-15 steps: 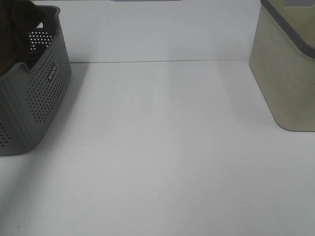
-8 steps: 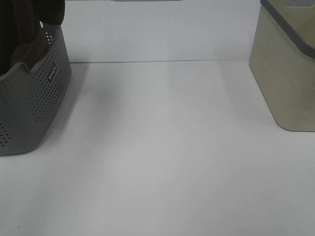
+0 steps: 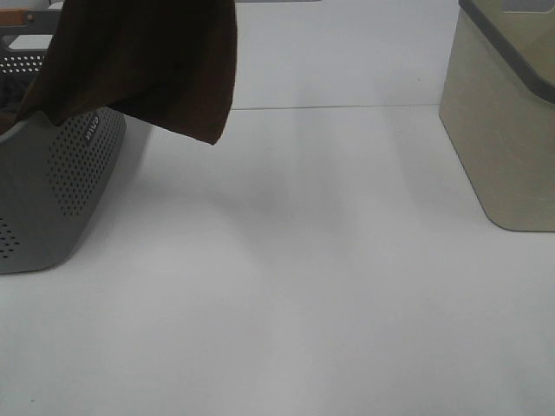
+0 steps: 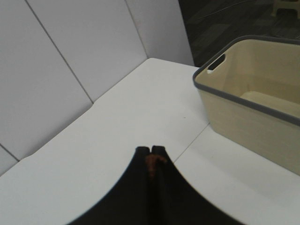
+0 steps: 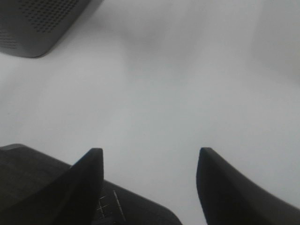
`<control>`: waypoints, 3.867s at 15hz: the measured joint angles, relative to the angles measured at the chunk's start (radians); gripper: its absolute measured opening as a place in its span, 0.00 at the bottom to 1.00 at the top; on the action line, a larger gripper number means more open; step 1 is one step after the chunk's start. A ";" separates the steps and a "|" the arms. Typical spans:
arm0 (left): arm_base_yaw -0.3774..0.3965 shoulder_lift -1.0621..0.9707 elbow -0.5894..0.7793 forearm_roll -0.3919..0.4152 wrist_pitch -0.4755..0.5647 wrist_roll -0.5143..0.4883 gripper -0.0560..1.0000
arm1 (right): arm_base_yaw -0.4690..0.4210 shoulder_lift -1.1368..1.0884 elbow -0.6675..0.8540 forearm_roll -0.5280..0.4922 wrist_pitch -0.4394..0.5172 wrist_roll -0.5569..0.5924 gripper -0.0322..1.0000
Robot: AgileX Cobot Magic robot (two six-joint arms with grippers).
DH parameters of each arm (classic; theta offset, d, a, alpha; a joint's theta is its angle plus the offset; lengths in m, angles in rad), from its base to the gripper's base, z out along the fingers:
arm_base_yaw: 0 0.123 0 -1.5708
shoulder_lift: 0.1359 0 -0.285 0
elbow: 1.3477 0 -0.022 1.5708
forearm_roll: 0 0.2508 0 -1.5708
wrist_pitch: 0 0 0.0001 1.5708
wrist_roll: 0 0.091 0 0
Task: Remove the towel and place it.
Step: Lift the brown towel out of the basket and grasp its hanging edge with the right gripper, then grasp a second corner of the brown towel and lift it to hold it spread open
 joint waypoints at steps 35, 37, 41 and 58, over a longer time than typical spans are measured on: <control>-0.031 0.086 0.000 -0.224 -0.184 0.002 0.05 | 0.644 1.216 -0.389 1.044 -0.877 -1.111 0.04; -0.031 0.086 0.000 -0.223 -0.184 0.002 0.05 | 0.644 1.214 -0.389 1.044 -0.860 -1.100 0.03; -0.007 0.107 0.000 -0.179 -0.179 -0.020 0.05 | 0.644 1.142 -0.389 0.990 -0.862 -0.989 0.03; 0.086 0.249 0.002 -0.149 -0.129 -0.251 0.05 | 0.644 1.060 -0.970 -1.131 0.173 0.832 0.03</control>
